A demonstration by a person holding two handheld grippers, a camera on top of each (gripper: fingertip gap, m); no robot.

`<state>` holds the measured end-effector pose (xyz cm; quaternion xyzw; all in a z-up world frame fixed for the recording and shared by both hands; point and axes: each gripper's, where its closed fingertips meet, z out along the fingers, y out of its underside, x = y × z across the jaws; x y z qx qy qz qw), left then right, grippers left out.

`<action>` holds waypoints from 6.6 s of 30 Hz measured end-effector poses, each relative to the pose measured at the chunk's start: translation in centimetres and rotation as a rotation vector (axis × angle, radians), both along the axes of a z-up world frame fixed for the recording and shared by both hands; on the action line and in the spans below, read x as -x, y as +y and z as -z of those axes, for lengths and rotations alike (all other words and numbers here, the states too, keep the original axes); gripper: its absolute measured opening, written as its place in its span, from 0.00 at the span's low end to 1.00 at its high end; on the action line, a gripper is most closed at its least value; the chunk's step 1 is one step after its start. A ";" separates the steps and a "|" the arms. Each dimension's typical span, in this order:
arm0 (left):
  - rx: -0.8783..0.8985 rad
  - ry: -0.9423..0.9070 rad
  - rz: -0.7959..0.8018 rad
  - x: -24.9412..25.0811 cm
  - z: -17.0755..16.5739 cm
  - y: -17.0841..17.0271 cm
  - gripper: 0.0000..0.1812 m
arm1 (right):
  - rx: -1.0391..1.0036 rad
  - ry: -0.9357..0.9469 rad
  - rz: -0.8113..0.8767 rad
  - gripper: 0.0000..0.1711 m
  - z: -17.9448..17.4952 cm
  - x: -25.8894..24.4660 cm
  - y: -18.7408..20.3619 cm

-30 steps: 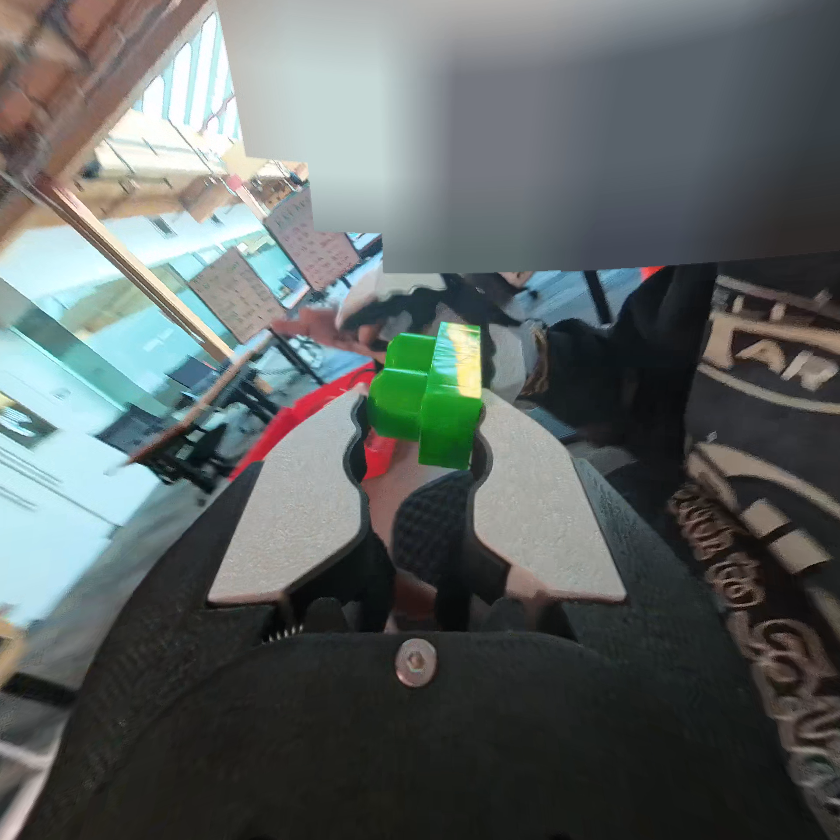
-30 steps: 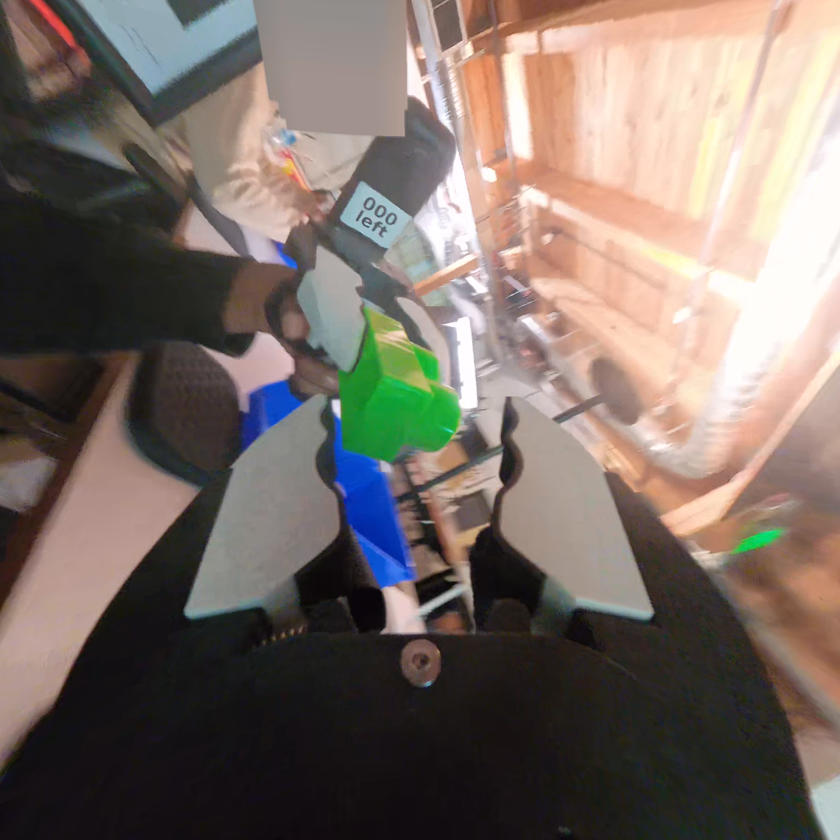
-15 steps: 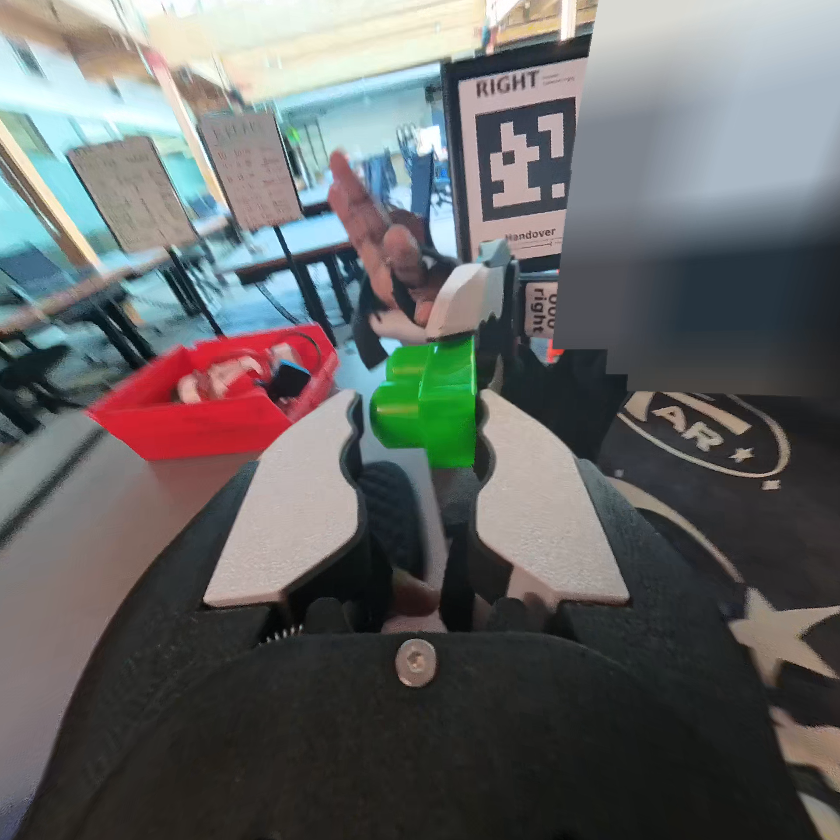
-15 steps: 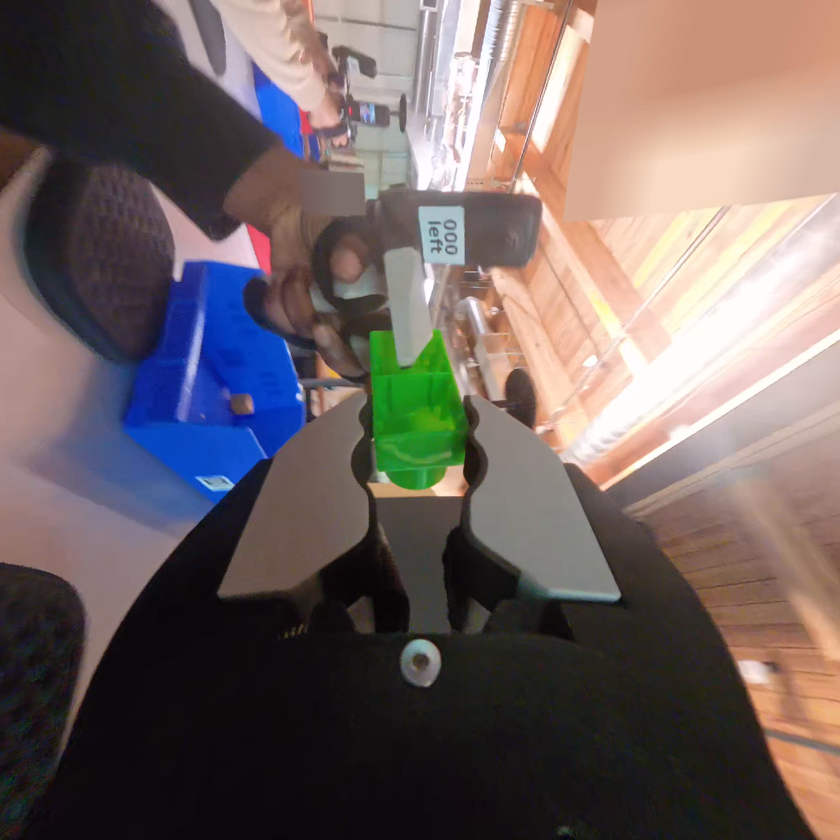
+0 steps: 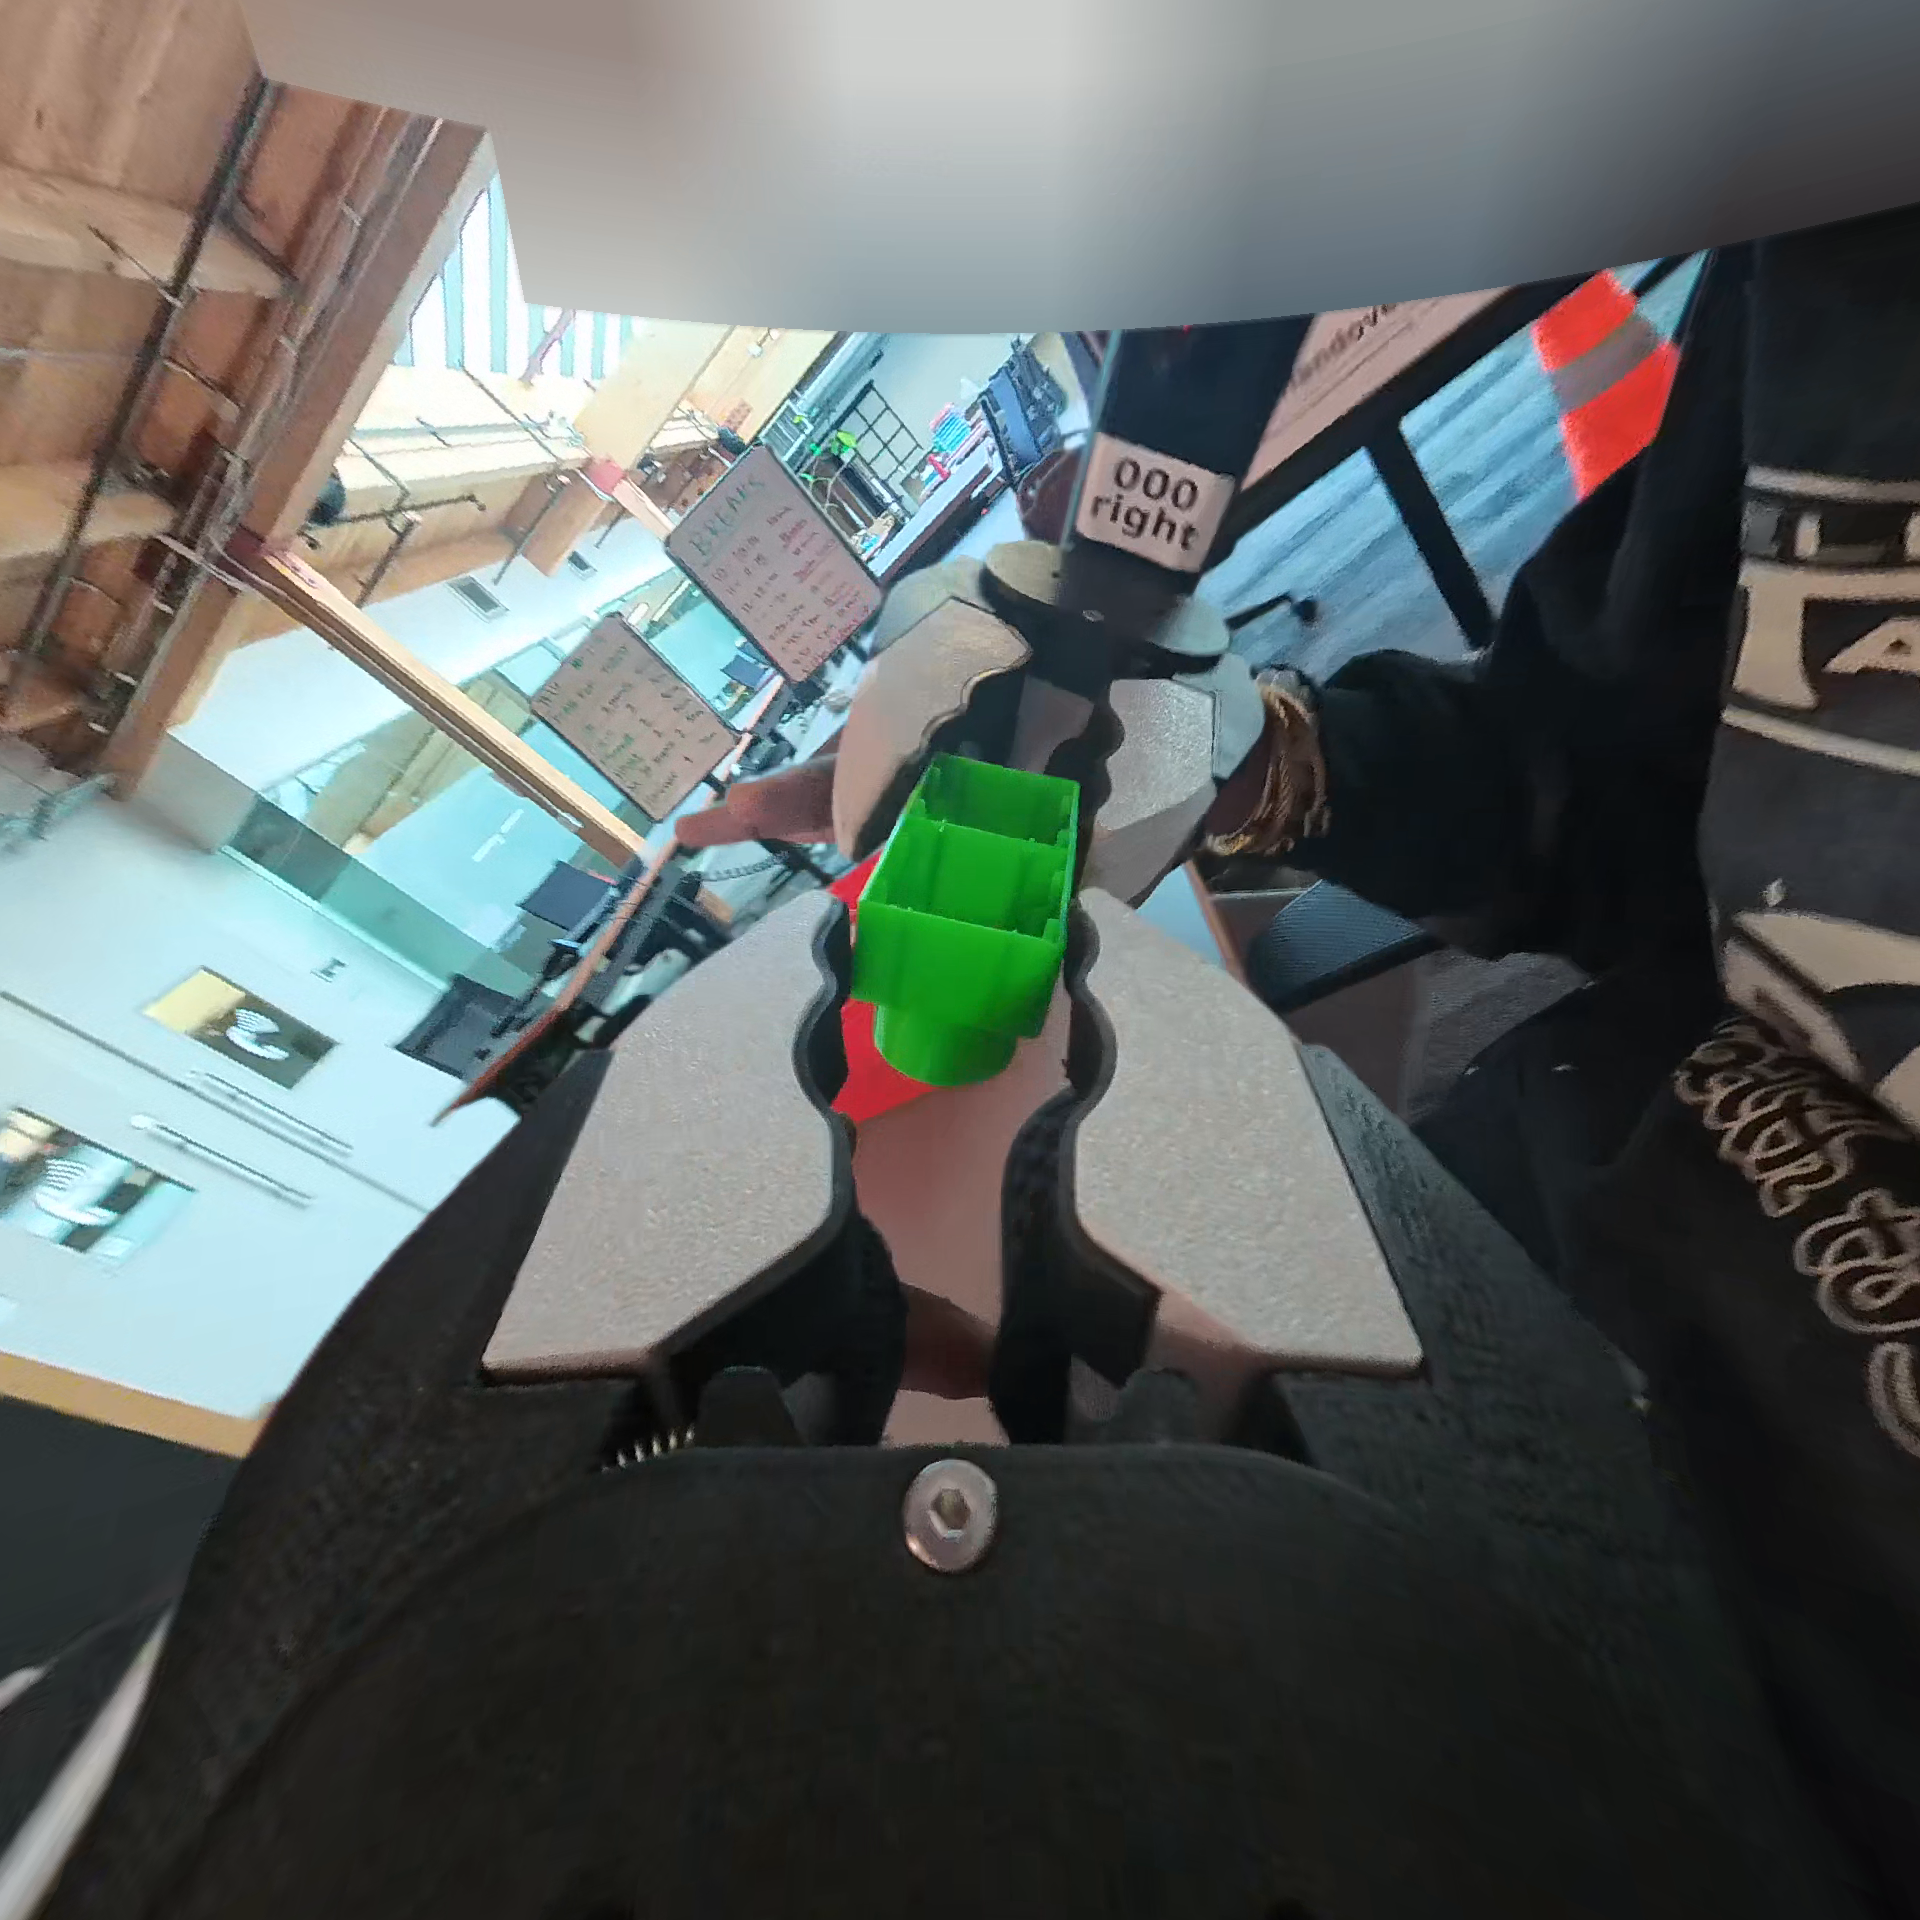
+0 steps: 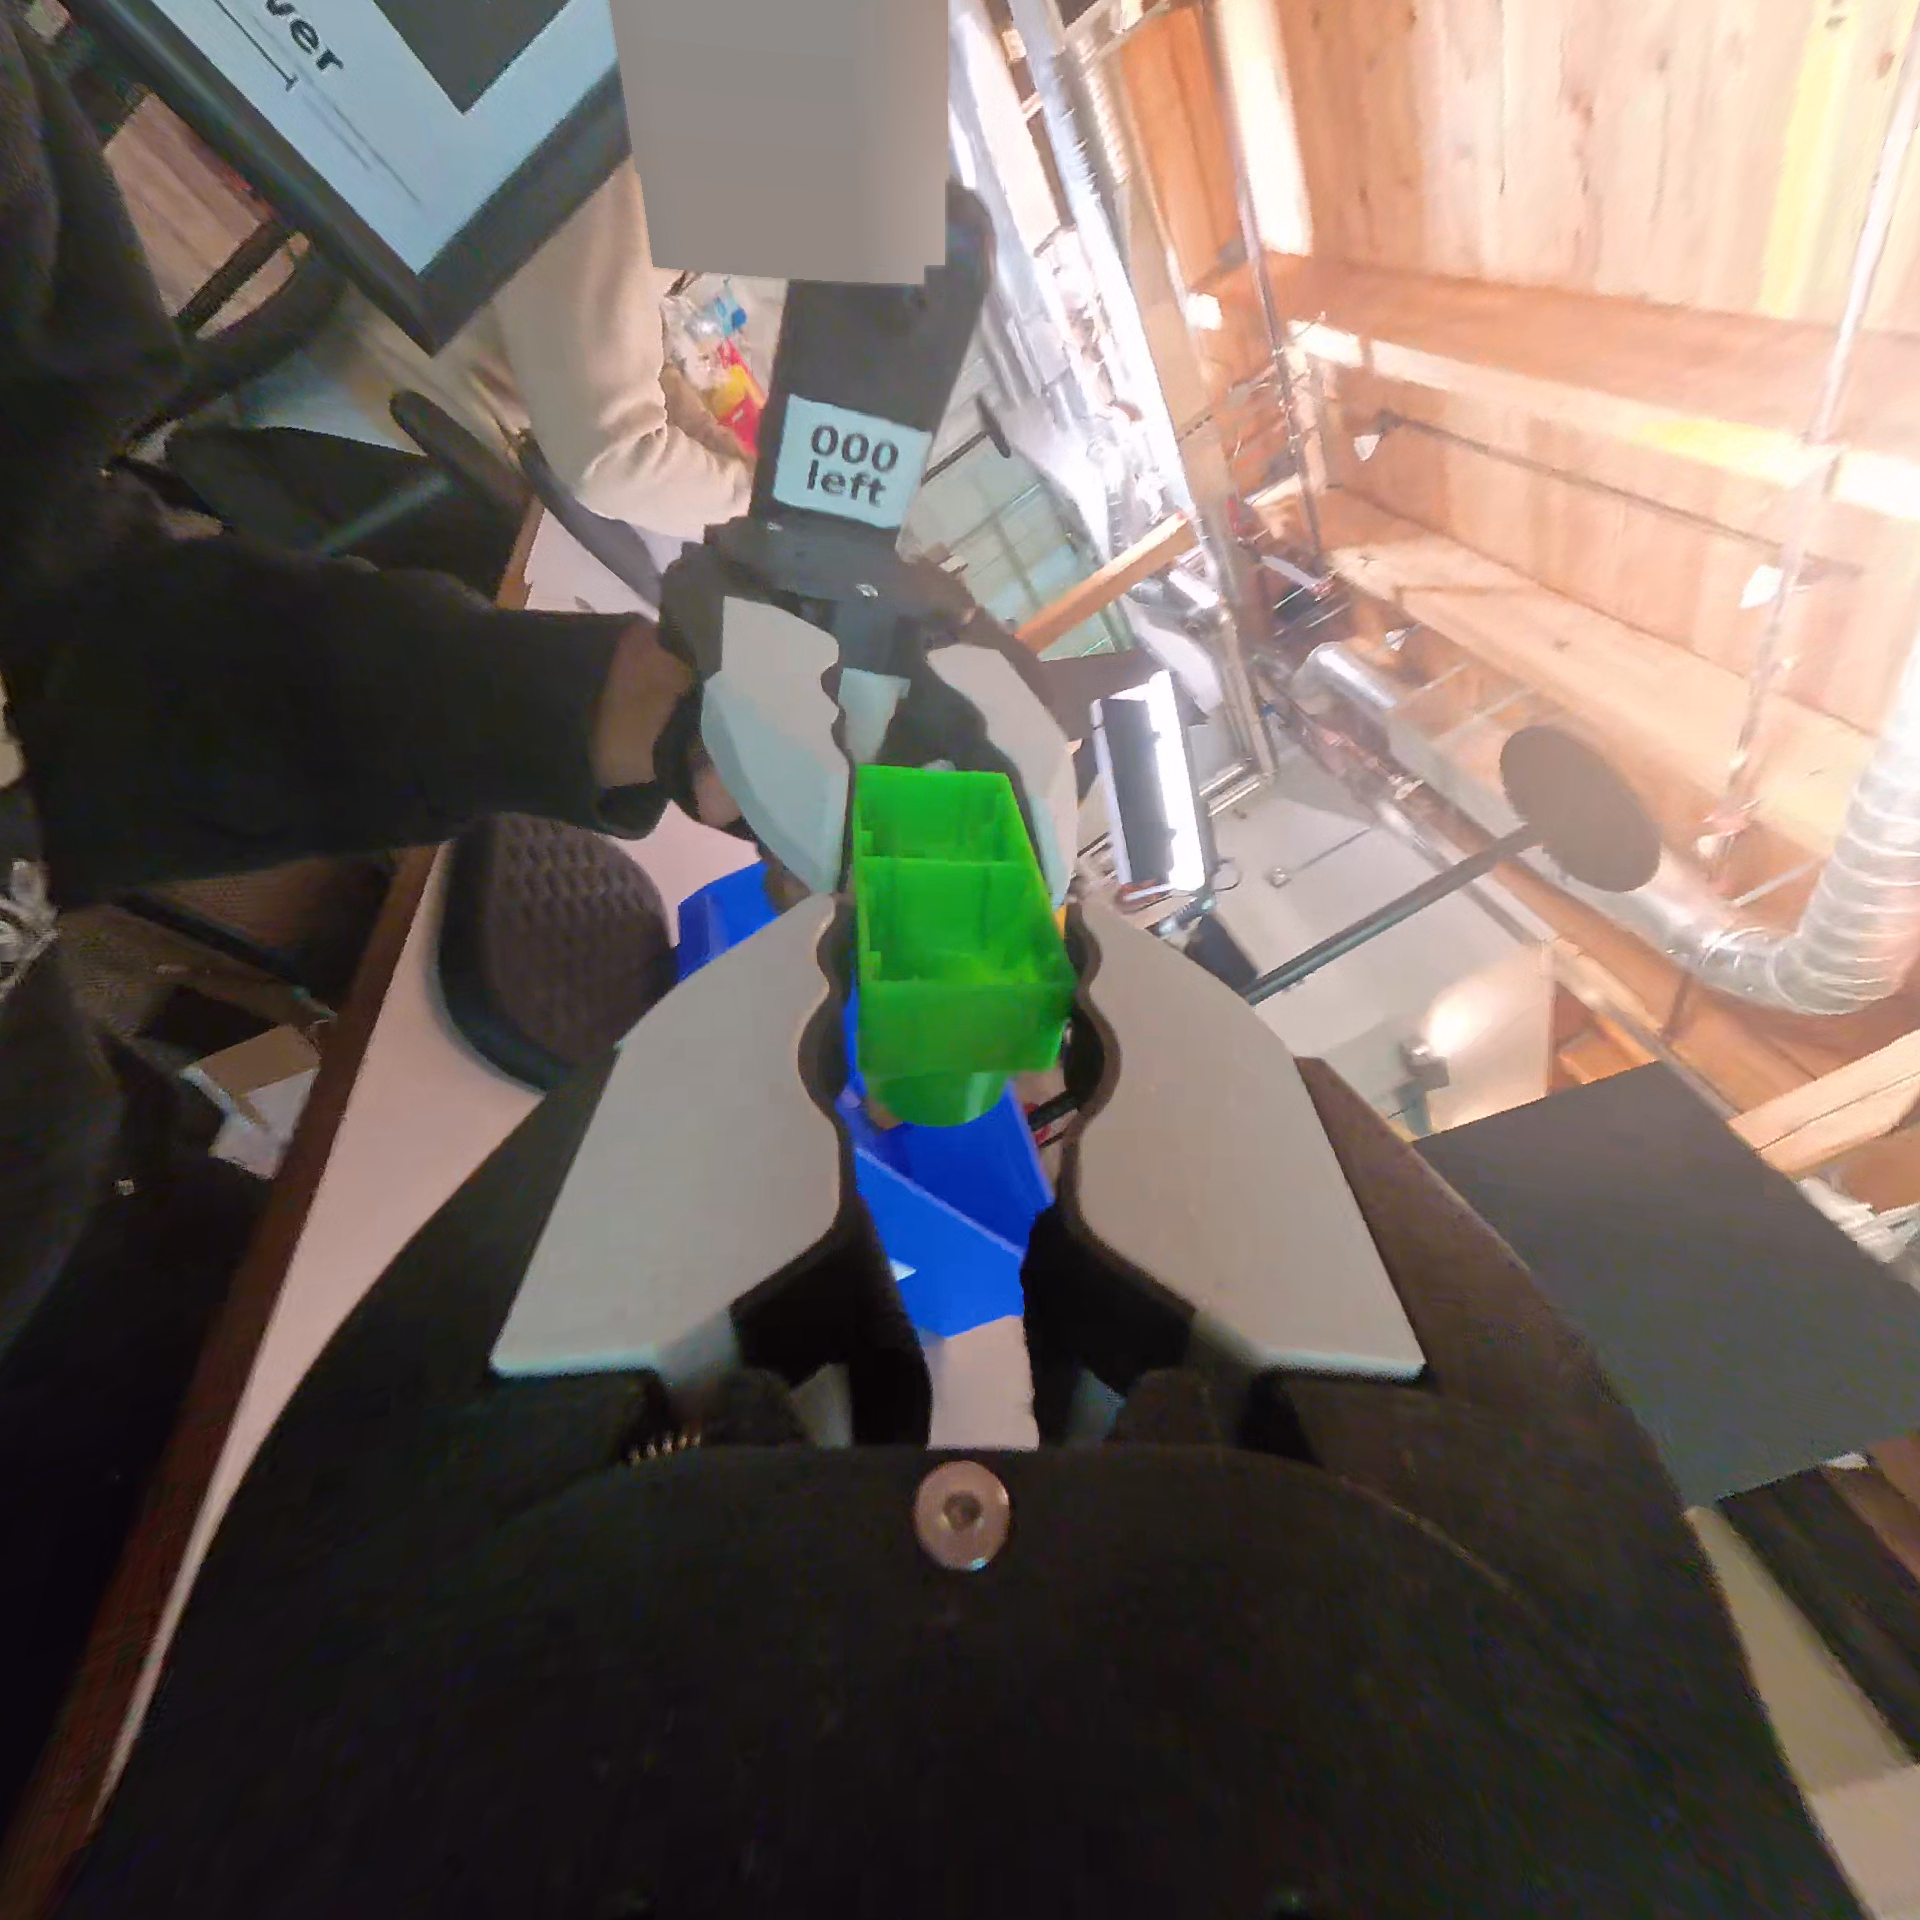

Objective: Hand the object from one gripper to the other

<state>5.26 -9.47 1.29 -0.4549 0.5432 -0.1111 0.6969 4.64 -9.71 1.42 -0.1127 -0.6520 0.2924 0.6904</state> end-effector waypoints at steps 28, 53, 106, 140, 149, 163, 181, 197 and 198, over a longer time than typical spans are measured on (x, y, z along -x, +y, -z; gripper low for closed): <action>-0.124 0.076 -0.031 -0.9 0.7 0.2 0.29 | 0.036 -0.077 0.002 0.28 1.0 0.4 0.6; -0.148 0.009 -0.006 0.4 -0.3 -0.1 0.37 | -0.099 0.018 0.059 0.21 0.2 -0.2 0.9; 0.480 -0.221 0.137 0.4 0.2 0.8 0.23 | -0.646 0.208 0.302 0.22 0.3 0.4 0.5; 0.060 -0.175 0.096 0.9 -1.1 0.2 0.37 | -0.215 0.099 0.182 0.28 -0.3 0.4 1.7; -0.066 0.022 0.012 -0.2 0.2 -0.1 0.26 | 0.076 -0.048 -0.030 0.28 0.3 0.1 0.3; 0.575 -0.231 0.205 0.1 0.3 0.1 0.25 | -0.578 0.269 0.282 0.28 -0.5 0.2 0.6; 0.030 -0.011 0.027 0.0 0.4 0.2 0.20 | 0.129 -0.079 -0.064 0.22 0.3 -0.2 0.4; 0.524 -0.271 0.176 0.2 0.0 1.0 0.20 | -0.497 0.218 0.285 0.27 -0.6 -0.1 1.8; 0.430 -0.268 0.160 0.3 -0.4 1.0 0.24 | -0.455 0.203 0.267 0.27 -0.7 -0.2 1.8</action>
